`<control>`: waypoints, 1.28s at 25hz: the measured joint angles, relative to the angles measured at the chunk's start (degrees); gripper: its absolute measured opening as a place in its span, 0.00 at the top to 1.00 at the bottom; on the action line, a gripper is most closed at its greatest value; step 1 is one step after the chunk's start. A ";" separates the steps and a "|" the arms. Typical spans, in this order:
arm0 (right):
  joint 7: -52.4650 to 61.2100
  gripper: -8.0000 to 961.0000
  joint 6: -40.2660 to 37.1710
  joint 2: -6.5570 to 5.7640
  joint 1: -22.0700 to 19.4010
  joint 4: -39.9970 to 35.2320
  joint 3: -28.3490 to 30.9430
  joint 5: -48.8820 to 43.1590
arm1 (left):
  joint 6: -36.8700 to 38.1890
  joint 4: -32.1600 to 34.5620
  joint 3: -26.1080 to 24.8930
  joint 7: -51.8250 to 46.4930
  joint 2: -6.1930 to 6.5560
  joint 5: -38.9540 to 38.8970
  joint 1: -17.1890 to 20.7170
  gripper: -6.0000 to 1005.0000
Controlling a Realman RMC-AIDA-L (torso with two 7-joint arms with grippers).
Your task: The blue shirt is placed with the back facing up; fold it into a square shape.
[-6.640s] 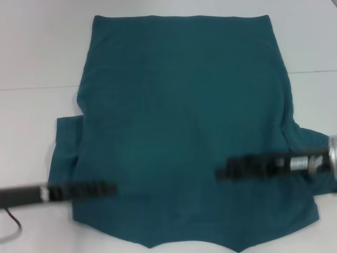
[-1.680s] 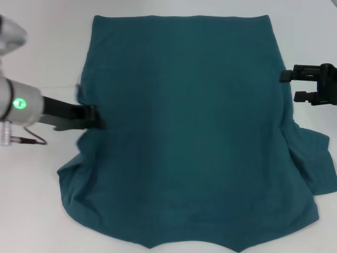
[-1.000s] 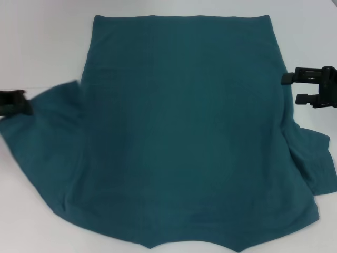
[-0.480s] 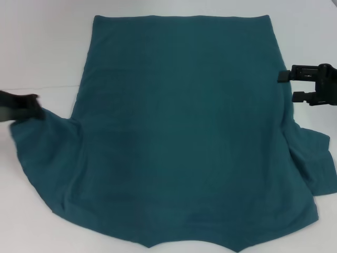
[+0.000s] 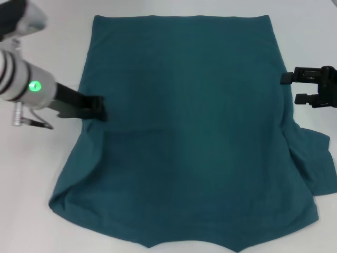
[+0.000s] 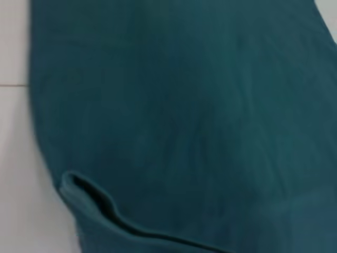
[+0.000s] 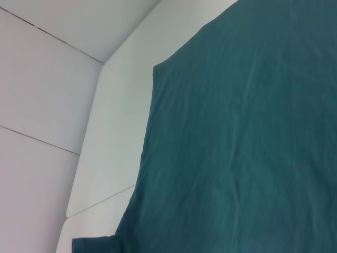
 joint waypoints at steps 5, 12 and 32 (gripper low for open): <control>0.00 0.02 0.02 0.05 -0.16 0.03 -0.12 -0.19 | -3.93 -5.70 3.07 0.05 0.08 0.43 -1.98 0.98; 0.00 0.02 0.33 -0.02 -0.59 0.07 0.01 -0.24 | -3.58 -5.52 3.31 4.40 -0.07 -0.16 -1.66 0.98; -9.38 0.02 -0.46 0.45 -1.27 -3.37 -7.51 -0.41 | 16.74 -2.66 -10.11 22.31 4.39 -34.22 21.01 0.32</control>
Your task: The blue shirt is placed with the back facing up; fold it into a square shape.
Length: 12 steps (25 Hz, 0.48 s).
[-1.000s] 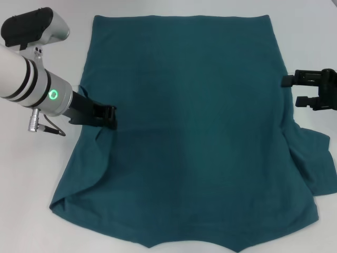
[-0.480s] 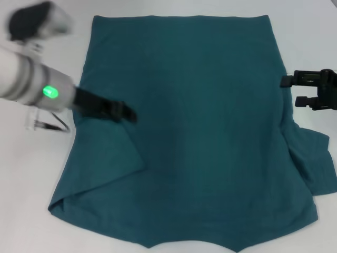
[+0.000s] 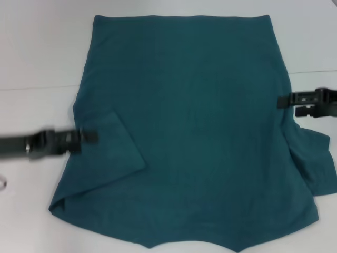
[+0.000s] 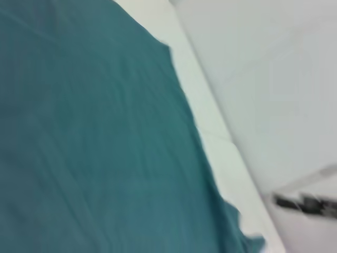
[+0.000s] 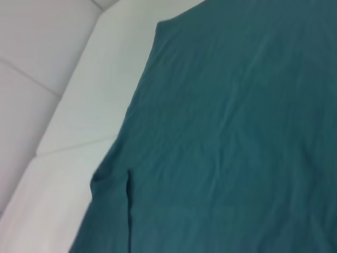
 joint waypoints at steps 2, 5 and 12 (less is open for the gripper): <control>-0.93 0.02 -0.19 0.02 -0.14 -0.17 -0.38 -0.01 | 5.05 -0.37 -1.33 4.46 -0.77 0.08 2.78 0.12; -2.95 0.02 -0.27 0.29 -0.71 -0.54 -0.33 -0.01 | 7.60 -0.60 -1.48 7.79 -2.15 0.65 5.66 0.08; -3.58 0.02 1.47 1.94 -2.19 -2.92 0.75 0.10 | 8.60 -0.61 -1.67 25.81 -5.82 0.27 8.41 0.04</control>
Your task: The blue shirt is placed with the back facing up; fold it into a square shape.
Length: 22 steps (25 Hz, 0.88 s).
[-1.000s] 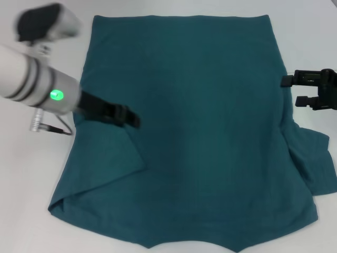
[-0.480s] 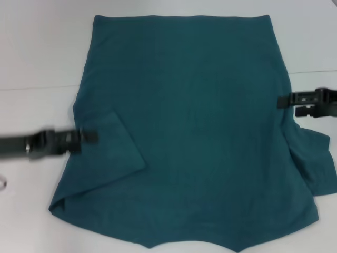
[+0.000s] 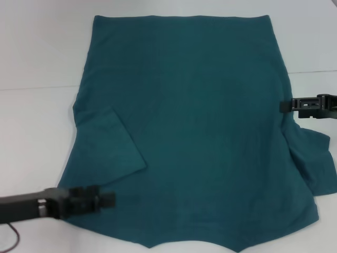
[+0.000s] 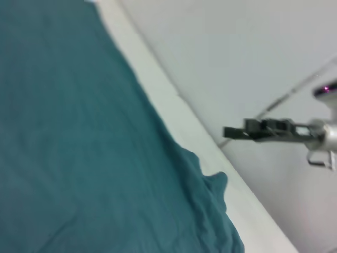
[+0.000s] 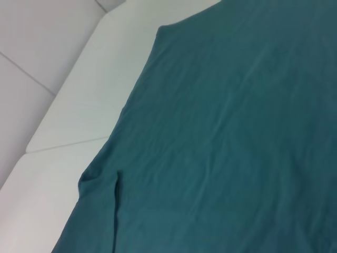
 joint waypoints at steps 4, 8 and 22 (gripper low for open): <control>0.06 0.02 -0.10 -0.16 -0.30 -0.03 -0.38 -0.33 | -1.72 -1.12 0.04 6.70 -1.52 -0.08 0.30 0.04; 4.23 0.02 -3.23 -2.03 -0.86 -0.31 0.11 -4.05 | -4.21 -2.23 -0.16 6.08 -1.38 -0.15 -0.15 0.04; 15.44 0.02 -6.27 -2.89 -6.22 -4.48 5.47 -12.81 | -8.28 -2.64 -0.24 5.60 -1.94 -0.38 -1.90 0.04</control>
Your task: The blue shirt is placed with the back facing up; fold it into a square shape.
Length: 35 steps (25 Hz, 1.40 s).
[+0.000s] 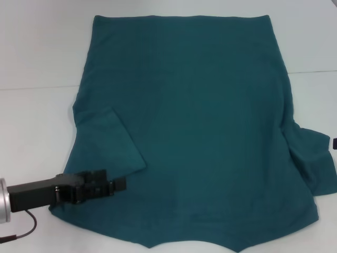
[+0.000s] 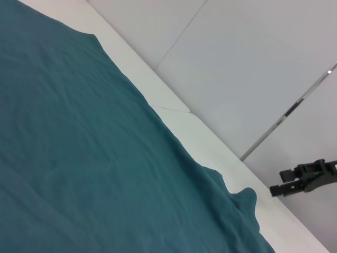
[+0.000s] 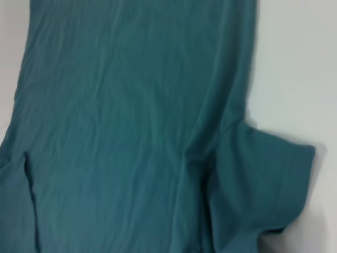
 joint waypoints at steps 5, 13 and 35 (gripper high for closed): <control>0.98 0.02 4.96 1.02 0.08 2.61 0.28 -0.59 | -0.07 -0.37 0.00 -0.16 -0.02 -0.01 -0.40 0.04; 1.02 0.02 9.99 2.20 2.17 6.77 0.48 -0.33 | -0.32 -0.45 0.00 -1.25 -0.02 -0.01 -0.44 0.04; 4.92 0.02 7.47 2.11 5.19 9.53 -0.27 -1.74 | -1.69 -0.47 0.01 -1.34 -0.01 -0.10 -0.41 0.04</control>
